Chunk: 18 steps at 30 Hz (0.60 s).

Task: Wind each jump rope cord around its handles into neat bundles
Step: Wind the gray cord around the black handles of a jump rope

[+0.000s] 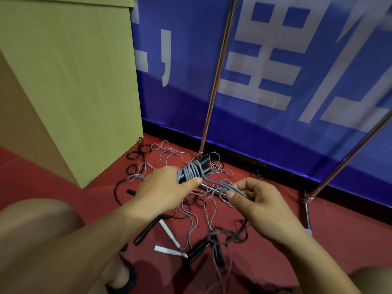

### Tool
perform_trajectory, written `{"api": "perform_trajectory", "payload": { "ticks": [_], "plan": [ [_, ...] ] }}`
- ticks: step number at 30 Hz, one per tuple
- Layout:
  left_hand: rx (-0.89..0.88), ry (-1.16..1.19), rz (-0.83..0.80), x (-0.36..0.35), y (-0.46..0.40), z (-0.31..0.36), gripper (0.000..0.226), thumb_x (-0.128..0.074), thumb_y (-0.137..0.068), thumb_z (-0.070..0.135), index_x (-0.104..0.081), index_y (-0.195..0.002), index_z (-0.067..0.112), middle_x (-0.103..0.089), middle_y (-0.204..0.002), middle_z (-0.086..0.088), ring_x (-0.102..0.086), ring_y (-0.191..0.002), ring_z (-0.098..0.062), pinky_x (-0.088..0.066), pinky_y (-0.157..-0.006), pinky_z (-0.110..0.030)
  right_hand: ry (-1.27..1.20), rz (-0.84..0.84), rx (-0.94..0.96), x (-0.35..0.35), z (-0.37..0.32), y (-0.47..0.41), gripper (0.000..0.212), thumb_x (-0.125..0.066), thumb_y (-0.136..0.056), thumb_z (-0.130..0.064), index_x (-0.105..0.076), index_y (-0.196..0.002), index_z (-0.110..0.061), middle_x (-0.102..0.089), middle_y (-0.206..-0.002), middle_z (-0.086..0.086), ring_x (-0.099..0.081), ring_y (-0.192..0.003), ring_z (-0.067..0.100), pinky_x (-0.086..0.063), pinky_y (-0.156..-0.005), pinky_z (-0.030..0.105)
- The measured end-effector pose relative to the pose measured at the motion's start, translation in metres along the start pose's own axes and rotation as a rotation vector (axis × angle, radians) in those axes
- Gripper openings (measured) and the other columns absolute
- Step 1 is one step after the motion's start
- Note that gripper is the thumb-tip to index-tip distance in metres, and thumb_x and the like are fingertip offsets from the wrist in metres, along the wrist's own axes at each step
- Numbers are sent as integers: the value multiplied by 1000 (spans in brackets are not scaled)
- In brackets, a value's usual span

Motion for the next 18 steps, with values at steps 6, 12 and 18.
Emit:
{"api": "perform_trajectory", "payload": {
  "ticks": [6, 12, 18],
  "plan": [
    [-63, -126, -219, -13, 6, 8, 54, -60, -80, 72, -47, -62, 22, -52, -60, 5, -51, -57, -16, -32, -51, -30, 101, 60, 97, -1, -5, -2, 10, -69, -90, -23, -67, -81, -20, -68, -74, 6, -57, -64, 10, -51, -67, 41],
    [-205, -75, -401, -14, 26, 27, 24, -65, -79, 68, -54, -63, 54, -53, -54, 18, -48, -52, 0, -32, -50, -25, 180, 189, 105, 11, -2, -8, 17, -68, -91, -24, -66, -75, -20, -61, -61, -12, -49, -55, -1, -43, -59, 26],
    [-299, -117, -330, -3, 32, 32, 41, -62, -74, 74, -52, -68, 35, -55, -57, 17, -48, -51, -3, -34, -51, -27, 313, 232, 230, 16, -11, -13, 10, -69, -89, -25, -70, -80, -28, -71, -76, -14, -65, -74, 2, -53, -72, 30]
  ]
}}
Point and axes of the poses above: each hand's wrist, its own y-axis away from the middle knuckle, its own x-axis out of the back of the hand, z = x × y, the point moved 5 cm from there along -y, towards the middle knuckle
